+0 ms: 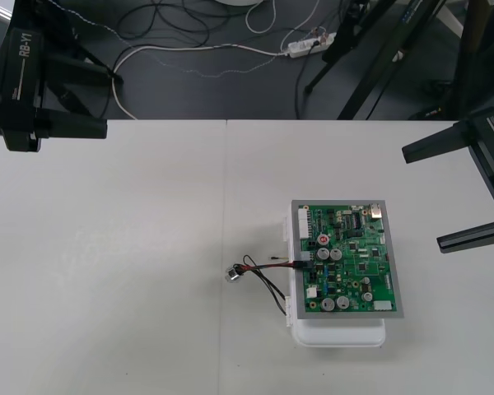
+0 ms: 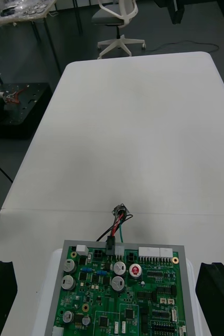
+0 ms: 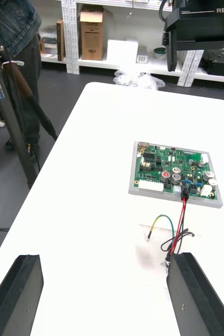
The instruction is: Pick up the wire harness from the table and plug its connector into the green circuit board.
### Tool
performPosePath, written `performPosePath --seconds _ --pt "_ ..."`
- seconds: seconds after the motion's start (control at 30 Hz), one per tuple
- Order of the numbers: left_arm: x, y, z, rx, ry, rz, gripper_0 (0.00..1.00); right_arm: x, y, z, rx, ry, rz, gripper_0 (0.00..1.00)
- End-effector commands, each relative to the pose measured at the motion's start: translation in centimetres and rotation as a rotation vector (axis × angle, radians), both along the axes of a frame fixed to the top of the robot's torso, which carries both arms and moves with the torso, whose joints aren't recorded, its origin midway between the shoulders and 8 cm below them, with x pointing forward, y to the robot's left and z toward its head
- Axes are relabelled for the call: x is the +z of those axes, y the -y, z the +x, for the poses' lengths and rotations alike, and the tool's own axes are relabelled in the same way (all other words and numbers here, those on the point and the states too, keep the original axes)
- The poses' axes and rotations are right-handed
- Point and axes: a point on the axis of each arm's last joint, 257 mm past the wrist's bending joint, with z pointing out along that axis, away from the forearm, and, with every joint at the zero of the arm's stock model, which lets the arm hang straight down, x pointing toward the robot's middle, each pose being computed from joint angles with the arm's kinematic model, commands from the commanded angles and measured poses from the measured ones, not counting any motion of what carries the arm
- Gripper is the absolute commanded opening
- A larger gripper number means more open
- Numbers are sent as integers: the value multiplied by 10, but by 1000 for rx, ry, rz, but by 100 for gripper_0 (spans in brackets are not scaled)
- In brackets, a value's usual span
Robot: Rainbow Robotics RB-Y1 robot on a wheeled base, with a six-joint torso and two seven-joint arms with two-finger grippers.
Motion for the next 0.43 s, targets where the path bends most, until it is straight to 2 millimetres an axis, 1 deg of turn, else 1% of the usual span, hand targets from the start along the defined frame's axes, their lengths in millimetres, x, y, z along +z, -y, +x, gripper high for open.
performPosePath --seconds 0.03,0.43 --pt "14 -7 -7 -28 72 56 69 11 10 2 -10 53 -13 100" --pt "14 -7 -7 -28 72 56 69 11 10 2 -10 53 -13 100"
